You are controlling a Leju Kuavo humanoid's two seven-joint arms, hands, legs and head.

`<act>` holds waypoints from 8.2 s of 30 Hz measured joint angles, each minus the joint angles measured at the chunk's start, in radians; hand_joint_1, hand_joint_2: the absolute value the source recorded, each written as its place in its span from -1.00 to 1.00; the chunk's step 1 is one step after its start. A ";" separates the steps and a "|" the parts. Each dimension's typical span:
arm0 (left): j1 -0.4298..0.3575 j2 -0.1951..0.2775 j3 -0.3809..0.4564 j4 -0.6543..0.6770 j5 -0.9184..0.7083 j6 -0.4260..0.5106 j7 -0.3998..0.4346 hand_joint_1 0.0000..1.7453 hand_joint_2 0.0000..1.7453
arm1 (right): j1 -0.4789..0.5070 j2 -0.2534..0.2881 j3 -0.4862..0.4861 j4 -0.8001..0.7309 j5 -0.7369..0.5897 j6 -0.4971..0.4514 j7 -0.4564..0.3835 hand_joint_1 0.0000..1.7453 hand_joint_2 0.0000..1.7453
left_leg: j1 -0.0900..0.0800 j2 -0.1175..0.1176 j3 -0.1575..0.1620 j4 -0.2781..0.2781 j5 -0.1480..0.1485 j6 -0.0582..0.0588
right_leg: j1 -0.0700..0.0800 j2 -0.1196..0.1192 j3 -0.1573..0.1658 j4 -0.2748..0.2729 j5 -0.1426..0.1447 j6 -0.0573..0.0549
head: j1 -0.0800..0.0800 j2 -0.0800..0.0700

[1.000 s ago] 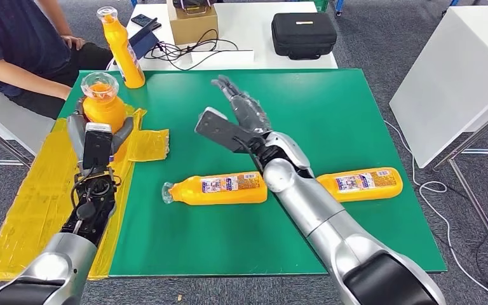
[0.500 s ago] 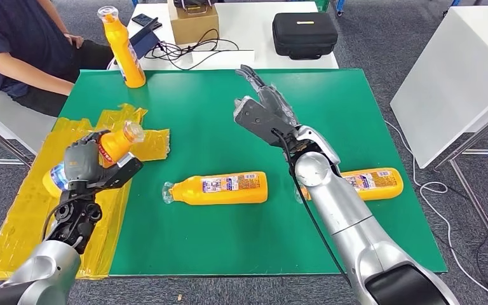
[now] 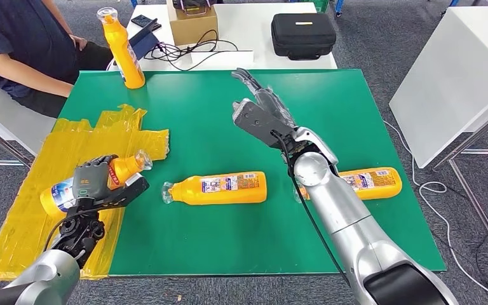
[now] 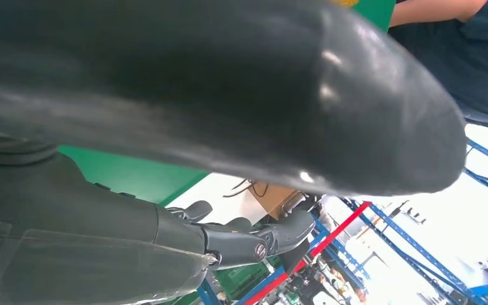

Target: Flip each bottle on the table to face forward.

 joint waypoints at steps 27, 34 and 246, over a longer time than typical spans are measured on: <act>-0.019 0.017 -0.030 0.074 0.013 -0.052 -0.028 -1.00 -1.00 | -0.041 0.019 0.024 0.124 0.018 0.000 -0.015 -1.00 -1.00 | 0.000 0.000 0.000 0.000 0.000 0.000 | 0.000 0.000 0.000 0.000 0.000 0.000 | 0.000 0.000; -0.020 0.021 -0.030 0.075 0.092 -0.026 -0.120 -1.00 -1.00 | -0.043 0.029 0.026 0.174 0.033 -0.001 -0.035 -1.00 -1.00 | 0.000 0.000 0.000 0.000 0.000 0.000 | 0.000 0.000 0.000 0.000 0.000 0.000 | 0.000 0.000; 0.057 0.030 -0.103 -0.253 0.334 -0.002 -0.243 1.00 1.00 | 0.022 -0.071 -0.027 -0.023 -0.005 0.013 0.071 -1.00 -1.00 | 0.000 0.001 -0.002 0.000 0.000 0.000 | 0.000 0.000 -0.003 0.000 0.000 0.000 | 0.000 0.000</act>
